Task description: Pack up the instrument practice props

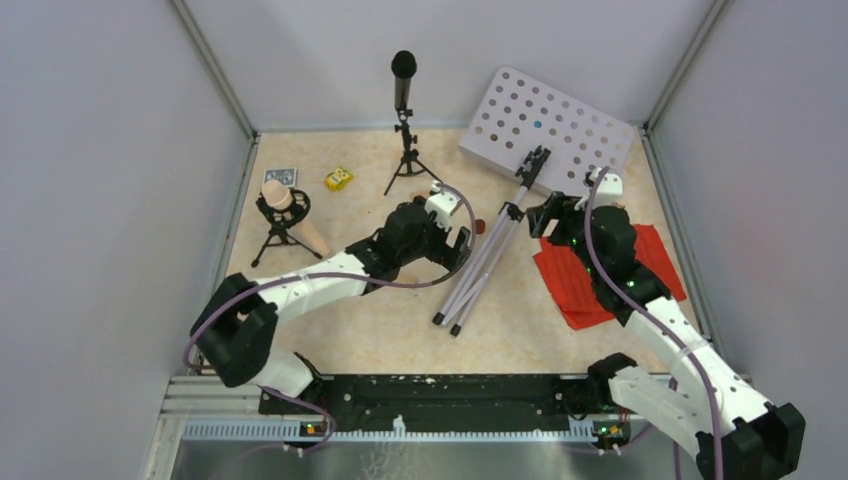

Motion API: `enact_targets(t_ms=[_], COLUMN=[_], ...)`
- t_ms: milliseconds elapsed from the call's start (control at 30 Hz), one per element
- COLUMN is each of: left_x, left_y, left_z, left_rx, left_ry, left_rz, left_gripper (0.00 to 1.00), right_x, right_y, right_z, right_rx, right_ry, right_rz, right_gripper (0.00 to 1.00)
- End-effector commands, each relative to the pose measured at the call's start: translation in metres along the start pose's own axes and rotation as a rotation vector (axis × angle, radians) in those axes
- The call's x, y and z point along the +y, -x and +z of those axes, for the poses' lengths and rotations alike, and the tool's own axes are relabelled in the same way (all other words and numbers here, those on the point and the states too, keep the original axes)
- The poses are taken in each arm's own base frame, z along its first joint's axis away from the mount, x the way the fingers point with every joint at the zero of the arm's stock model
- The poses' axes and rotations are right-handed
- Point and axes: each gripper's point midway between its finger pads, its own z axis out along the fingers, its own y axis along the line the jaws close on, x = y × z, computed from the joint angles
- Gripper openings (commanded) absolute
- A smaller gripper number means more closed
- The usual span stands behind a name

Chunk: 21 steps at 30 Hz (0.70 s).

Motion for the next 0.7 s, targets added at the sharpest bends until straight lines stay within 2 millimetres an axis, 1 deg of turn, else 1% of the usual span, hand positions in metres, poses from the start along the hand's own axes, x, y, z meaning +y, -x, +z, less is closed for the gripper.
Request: enact_targets(t_ms=[0,33,133,167,233,333,500,600,667], left_x=[0.016,0.019,0.037,0.044,0.055,0.065,0.069,0.073,0.081], left_y=[0.034,0.039,0.038,0.041,0.037,0.032,0.037,0.045,0.05], left_z=[-0.029,-0.035,-0.055,-0.065,-0.08,-0.103,-0.136,-0.155,-0.169], left_rx=[-0.124,-0.136,-0.122,-0.13,-0.131,-0.158,-0.229,-0.266,-0.292], left_ry=[0.083,0.096,0.17,0.193,0.232,0.266,0.299,0.334,0.384], left_rz=[-0.023,-0.037,-0.112,-0.146,-0.213,-0.276,-0.294,-0.3,-0.304], left_gripper=[0.99,0.99,0.99,0.99,0.99,0.99,0.99,0.99,0.99], right_x=[-0.011,-0.013,-0.019,-0.022,-0.022,-0.012,0.004,0.013,0.02], right_y=[-0.005,-0.008,-0.019,-0.024,-0.03,-0.042,-0.06,-0.062,-0.061], right_z=[-0.012,-0.014,-0.021,-0.023,-0.027,-0.03,-0.025,-0.022,-0.02], right_rx=[0.072,0.097,0.175,0.204,0.251,0.316,0.386,0.397,0.405], right_ry=[-0.098,-0.112,-0.171,-0.192,-0.199,-0.128,-0.014,0.036,0.078], right_rz=[0.047,0.055,0.089,0.098,0.098,0.058,0.047,0.037,0.022], right_gripper=[0.73,0.74,0.83,0.84,0.85,0.85,0.86,0.87,0.87])
